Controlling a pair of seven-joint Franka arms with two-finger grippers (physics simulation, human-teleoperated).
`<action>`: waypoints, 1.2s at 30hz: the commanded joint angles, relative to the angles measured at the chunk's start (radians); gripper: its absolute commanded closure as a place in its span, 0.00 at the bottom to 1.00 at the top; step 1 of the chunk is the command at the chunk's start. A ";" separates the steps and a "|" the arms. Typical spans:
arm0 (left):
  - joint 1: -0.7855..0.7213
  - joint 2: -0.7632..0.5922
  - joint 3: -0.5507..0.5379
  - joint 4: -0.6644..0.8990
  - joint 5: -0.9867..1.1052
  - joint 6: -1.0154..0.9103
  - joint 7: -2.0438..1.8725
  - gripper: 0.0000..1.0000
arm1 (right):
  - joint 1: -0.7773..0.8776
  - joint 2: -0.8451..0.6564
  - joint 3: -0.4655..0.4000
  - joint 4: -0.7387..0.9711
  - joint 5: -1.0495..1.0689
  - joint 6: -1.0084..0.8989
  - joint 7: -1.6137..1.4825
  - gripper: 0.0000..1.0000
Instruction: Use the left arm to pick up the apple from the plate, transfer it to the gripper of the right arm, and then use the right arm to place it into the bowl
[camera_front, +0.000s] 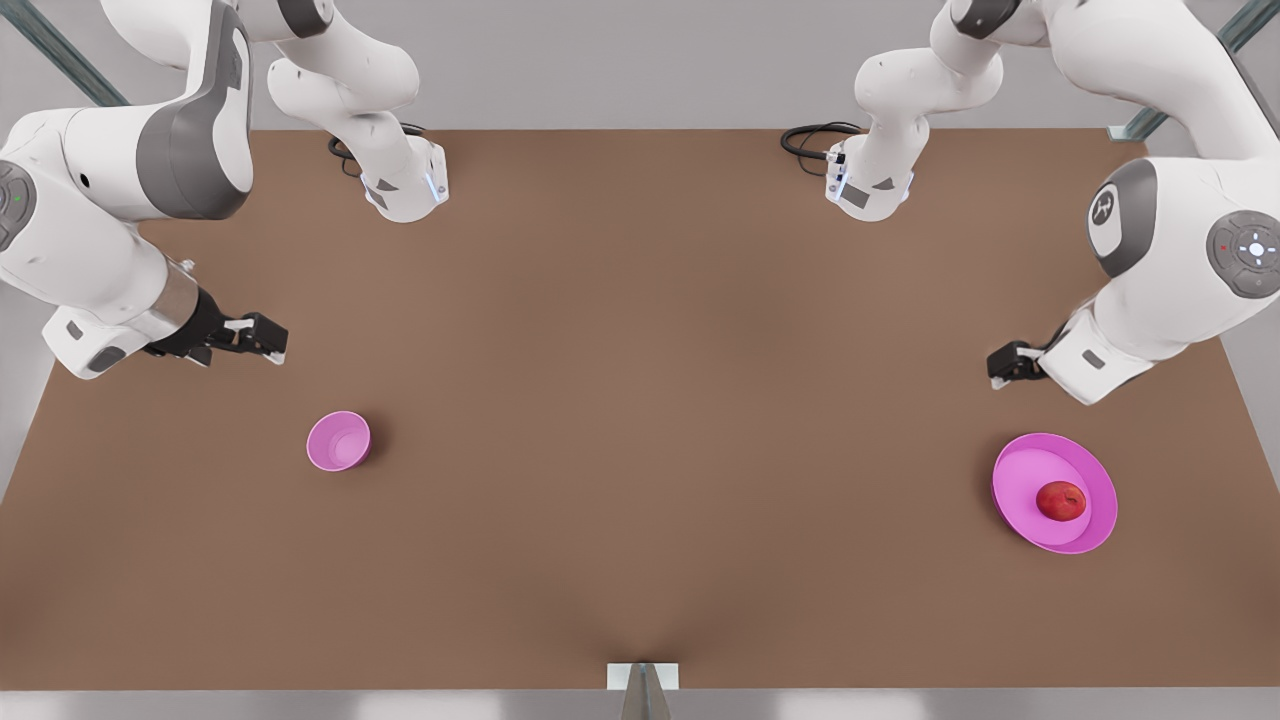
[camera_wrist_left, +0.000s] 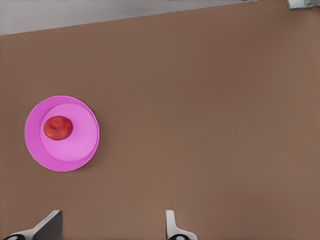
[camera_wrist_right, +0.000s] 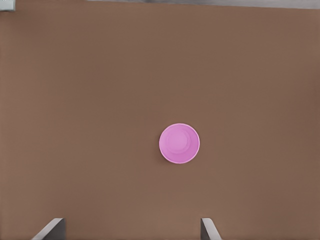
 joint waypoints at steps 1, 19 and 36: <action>0.000 0.004 0.000 0.001 0.003 0.047 0.058 0.00 | -0.001 -0.001 0.000 0.000 0.002 0.011 0.017 0.00; 0.141 0.294 0.165 -0.394 -0.009 1.156 0.288 0.00 | -0.001 -0.001 -0.002 0.000 0.002 0.011 0.007 0.00; 0.228 0.396 0.181 -0.418 -0.188 1.185 0.690 0.00 | -0.001 0.000 -0.002 0.000 0.002 0.011 0.005 0.00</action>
